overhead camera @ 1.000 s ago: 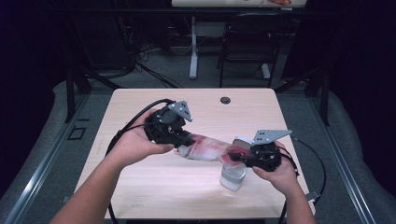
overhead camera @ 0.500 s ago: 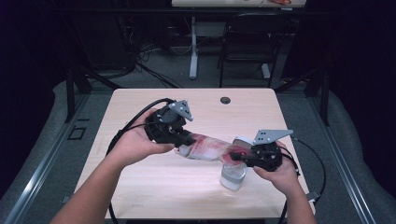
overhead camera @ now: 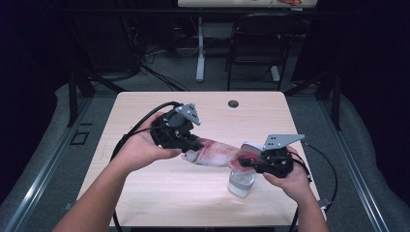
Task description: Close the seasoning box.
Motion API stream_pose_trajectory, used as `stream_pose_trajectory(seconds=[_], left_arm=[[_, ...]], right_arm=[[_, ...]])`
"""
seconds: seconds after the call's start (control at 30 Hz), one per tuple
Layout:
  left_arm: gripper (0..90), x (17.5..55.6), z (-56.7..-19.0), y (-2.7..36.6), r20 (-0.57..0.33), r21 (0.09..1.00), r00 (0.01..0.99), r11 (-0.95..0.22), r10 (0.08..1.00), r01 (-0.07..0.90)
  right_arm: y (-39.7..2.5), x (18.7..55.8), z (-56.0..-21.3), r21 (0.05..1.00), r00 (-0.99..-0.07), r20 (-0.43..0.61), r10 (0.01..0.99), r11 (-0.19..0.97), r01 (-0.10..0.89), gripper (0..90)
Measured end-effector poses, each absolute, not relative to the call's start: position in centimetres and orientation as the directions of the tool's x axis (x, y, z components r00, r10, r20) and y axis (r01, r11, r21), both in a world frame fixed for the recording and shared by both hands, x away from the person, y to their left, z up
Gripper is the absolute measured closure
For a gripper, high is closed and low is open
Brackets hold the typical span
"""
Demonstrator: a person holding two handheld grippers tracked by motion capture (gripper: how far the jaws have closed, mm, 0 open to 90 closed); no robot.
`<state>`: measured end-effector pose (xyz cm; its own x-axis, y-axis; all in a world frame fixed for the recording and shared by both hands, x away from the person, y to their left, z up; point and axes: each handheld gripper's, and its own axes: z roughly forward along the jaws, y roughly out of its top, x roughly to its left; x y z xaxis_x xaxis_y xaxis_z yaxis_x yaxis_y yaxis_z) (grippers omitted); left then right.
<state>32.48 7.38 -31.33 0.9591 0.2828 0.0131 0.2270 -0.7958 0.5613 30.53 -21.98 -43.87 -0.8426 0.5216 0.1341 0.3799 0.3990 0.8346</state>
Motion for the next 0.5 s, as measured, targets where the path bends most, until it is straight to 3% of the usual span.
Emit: stream_pose_trajectory(seconds=[0.5], left_arm=[[78.9,32.58,-31.47,7.19,0.008,0.563,0.961,-0.795,0.278,0.225]], right_arm=[[-22.22,30.52,-43.92,0.830,-0.840,0.135,0.525,0.403,0.385,85.9]])
